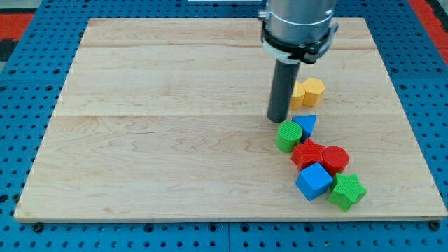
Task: Separate the blue triangle from the green circle
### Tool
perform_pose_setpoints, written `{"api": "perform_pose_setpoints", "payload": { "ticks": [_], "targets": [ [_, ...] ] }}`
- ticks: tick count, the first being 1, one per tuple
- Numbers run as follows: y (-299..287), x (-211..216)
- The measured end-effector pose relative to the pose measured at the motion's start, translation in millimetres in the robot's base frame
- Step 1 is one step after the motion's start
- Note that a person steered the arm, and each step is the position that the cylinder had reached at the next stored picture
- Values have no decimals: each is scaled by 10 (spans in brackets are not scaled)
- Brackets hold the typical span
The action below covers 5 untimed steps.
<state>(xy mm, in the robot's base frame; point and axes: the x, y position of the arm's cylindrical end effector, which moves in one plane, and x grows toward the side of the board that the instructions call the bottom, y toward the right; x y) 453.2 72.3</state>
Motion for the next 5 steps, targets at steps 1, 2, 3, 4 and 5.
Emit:
{"api": "perform_pose_setpoints", "payload": {
  "ticks": [1, 2, 3, 4, 5],
  "targets": [
    [-58, -23],
    [13, -119],
    [202, -139],
    [416, -93],
    [732, -77]
  ]
}}
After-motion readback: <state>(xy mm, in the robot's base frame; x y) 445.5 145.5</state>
